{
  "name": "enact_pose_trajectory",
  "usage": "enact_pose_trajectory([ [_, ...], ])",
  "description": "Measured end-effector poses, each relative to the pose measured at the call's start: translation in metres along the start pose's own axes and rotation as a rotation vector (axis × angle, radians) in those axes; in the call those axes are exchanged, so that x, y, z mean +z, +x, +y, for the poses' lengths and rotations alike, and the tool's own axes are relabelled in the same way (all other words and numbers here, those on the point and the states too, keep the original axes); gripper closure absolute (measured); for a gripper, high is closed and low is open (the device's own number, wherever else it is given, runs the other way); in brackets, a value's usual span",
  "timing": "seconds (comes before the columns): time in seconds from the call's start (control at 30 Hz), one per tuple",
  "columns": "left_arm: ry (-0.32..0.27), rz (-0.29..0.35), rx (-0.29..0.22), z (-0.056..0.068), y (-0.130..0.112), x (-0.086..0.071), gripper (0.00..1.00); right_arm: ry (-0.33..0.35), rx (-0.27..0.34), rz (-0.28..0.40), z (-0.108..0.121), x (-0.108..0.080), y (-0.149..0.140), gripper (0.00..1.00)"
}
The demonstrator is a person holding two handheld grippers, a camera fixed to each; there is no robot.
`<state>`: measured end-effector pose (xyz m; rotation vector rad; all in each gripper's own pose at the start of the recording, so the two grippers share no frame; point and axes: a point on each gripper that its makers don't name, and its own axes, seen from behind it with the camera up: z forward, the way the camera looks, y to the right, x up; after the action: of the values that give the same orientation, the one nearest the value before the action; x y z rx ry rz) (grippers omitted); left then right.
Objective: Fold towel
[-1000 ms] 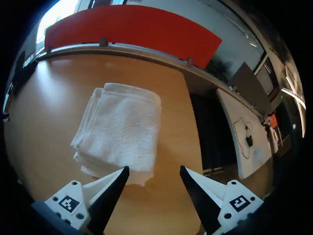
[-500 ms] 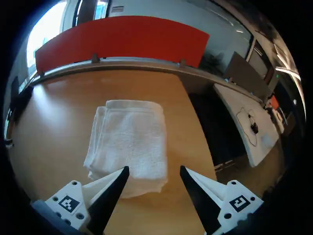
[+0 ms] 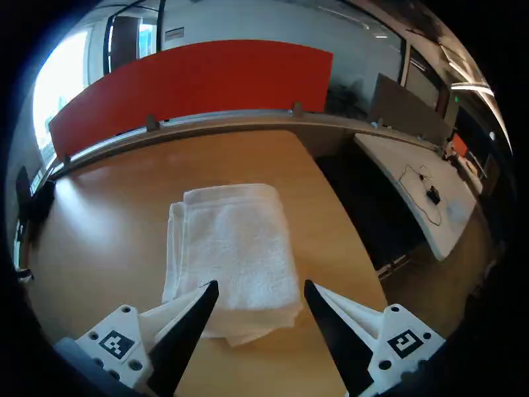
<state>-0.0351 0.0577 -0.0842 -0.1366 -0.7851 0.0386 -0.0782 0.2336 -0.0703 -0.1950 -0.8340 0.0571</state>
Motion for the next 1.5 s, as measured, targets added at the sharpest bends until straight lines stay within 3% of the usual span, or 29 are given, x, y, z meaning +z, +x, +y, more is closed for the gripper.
enact_pose_trajectory([
  [0.37, 0.035, 0.061, -0.014, -0.017, 0.028, -0.005, 0.07, 0.053, -0.029, 0.066, -0.039, -0.006, 0.014, 0.0],
  [0.83, 0.035, 0.134, -0.021, -0.018, 0.06, -0.008, 0.07, 0.147, -0.066, 0.212, -0.102, -0.024, 0.044, 0.0],
  [1.5, 0.031, 0.314, -0.069, -0.021, 0.12, -0.023, 0.07, 0.244, -0.103, 0.524, -0.178, -0.072, 0.109, 0.0],
])
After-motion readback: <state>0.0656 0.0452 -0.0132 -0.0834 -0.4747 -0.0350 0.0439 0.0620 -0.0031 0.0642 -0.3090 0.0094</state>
